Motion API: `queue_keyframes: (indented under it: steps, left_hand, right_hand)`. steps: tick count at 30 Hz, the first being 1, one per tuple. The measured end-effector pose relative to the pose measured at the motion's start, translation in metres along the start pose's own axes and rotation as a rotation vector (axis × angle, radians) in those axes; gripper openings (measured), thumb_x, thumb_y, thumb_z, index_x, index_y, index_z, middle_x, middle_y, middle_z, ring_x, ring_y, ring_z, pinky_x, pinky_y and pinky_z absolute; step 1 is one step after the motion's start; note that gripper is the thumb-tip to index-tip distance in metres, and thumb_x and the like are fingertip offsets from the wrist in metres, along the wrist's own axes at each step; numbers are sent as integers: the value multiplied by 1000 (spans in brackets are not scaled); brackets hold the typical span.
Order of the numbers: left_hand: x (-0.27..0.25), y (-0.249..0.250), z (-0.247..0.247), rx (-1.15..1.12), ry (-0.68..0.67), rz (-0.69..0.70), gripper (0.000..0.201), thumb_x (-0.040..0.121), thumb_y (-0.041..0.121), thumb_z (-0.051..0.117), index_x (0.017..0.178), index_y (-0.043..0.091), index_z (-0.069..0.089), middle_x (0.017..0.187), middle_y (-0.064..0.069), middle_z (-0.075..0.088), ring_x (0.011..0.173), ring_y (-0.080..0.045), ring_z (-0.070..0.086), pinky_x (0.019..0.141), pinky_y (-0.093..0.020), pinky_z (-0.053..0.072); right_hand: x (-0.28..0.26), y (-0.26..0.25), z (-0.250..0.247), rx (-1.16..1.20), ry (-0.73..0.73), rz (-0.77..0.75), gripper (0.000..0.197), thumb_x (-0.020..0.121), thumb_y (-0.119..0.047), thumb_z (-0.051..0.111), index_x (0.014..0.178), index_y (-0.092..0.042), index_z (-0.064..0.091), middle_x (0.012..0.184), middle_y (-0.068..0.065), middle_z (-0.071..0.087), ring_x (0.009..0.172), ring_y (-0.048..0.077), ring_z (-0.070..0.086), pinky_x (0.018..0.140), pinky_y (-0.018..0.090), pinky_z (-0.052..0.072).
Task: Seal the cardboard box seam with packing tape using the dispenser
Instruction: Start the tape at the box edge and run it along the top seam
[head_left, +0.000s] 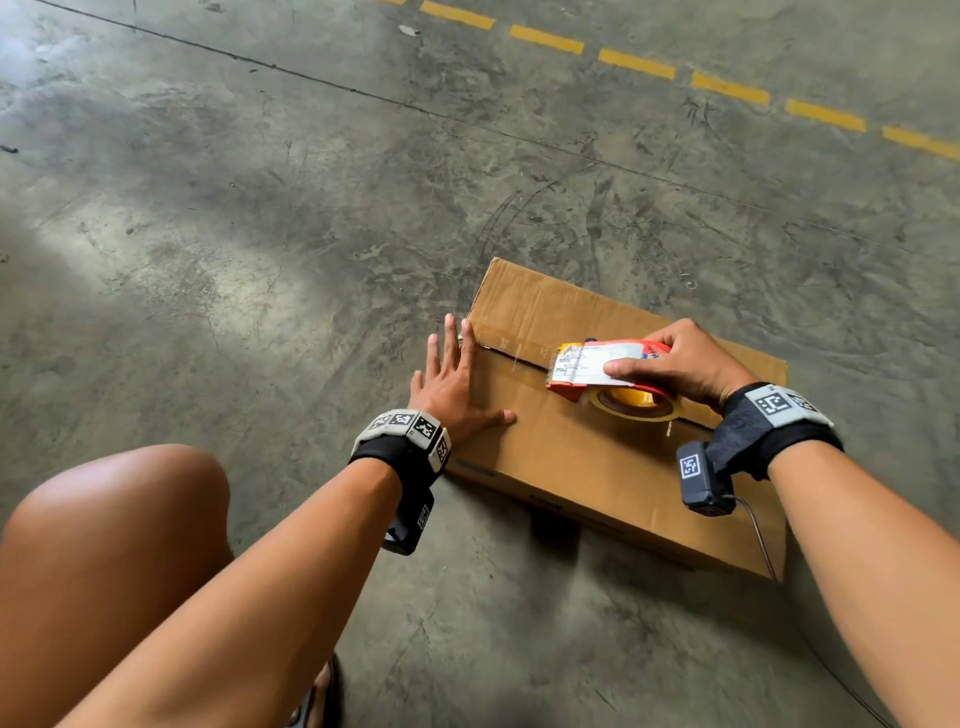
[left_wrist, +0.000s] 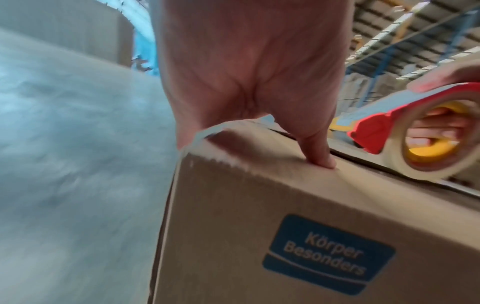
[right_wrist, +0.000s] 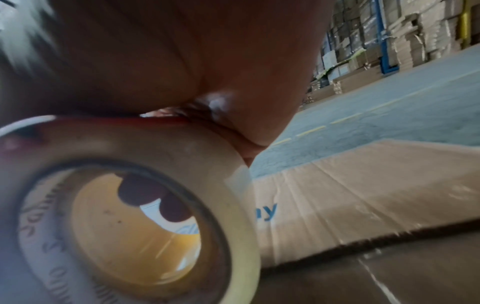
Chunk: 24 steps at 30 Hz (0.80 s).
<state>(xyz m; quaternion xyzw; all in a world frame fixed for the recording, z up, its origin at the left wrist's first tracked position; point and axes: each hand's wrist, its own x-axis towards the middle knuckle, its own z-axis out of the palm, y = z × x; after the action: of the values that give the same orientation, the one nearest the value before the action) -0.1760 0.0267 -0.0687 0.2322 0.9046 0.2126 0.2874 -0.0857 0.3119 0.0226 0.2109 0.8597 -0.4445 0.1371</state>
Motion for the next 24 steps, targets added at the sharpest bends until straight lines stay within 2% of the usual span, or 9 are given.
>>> queue_keyframes:
  steps: [2,4,8,10,12,15,17,20,24]
  left_hand:
    - [0,7,-2,129,-13,66,131,77,69,67,150,23,-32,157,6,-40,146,-23,-33,121,-58,-5]
    - [-2,14,-5,225,-48,158,119,85,63,62,153,20,-27,159,4,-36,146,-21,-33,121,-57,-9]
    - [0,16,-6,389,-107,278,101,94,57,49,156,18,-21,163,1,-27,150,-21,-25,124,-54,-3]
    - [3,15,-4,412,-123,268,99,93,61,43,156,19,-21,163,1,-27,150,-20,-25,124,-52,-4]
    - [3,18,2,427,-103,235,101,90,72,36,156,18,-20,163,1,-28,149,-20,-27,123,-52,-8]
    - [-1,26,17,462,-39,185,120,74,95,20,156,17,-20,161,0,-29,148,-26,-29,121,-54,-13]
    - [-3,26,25,497,-4,179,129,65,102,16,155,18,-21,161,-3,-30,148,-29,-31,120,-56,-13]
    - [-5,23,29,472,59,188,129,63,104,15,157,22,-18,163,-2,-26,149,-26,-29,121,-54,-12]
    - [-5,20,35,454,165,210,113,76,96,10,159,22,-11,166,1,-18,152,-20,-21,124,-48,-8]
  right_hand:
    - [-2,6,2,18,14,-3,41,74,-36,92,86,1,82,84,20,82,67,20,68,63,30,50]
    - [-3,9,2,30,16,-17,41,75,-35,92,88,4,82,86,23,81,68,22,68,63,31,49]
    - [-4,9,3,58,17,-22,38,76,-32,91,88,3,82,88,23,81,71,23,68,70,34,50]
    - [-4,11,3,59,12,-24,37,76,-33,91,87,1,83,87,22,82,71,22,69,70,34,51]
    - [-5,13,5,62,13,-32,37,76,-35,91,87,-1,83,88,22,81,70,21,68,70,35,50]
    - [-5,17,6,70,29,-50,40,76,-37,91,87,1,83,87,24,81,69,21,66,70,35,49]
    - [-6,18,6,70,37,-63,42,76,-37,91,86,3,82,86,25,81,68,23,66,69,36,49]
    - [-7,19,7,73,47,-75,41,77,-38,91,86,2,82,83,20,81,67,21,69,66,33,51]
    - [-9,18,8,82,82,-84,34,77,-38,90,77,-6,82,72,8,81,58,12,68,56,24,50]
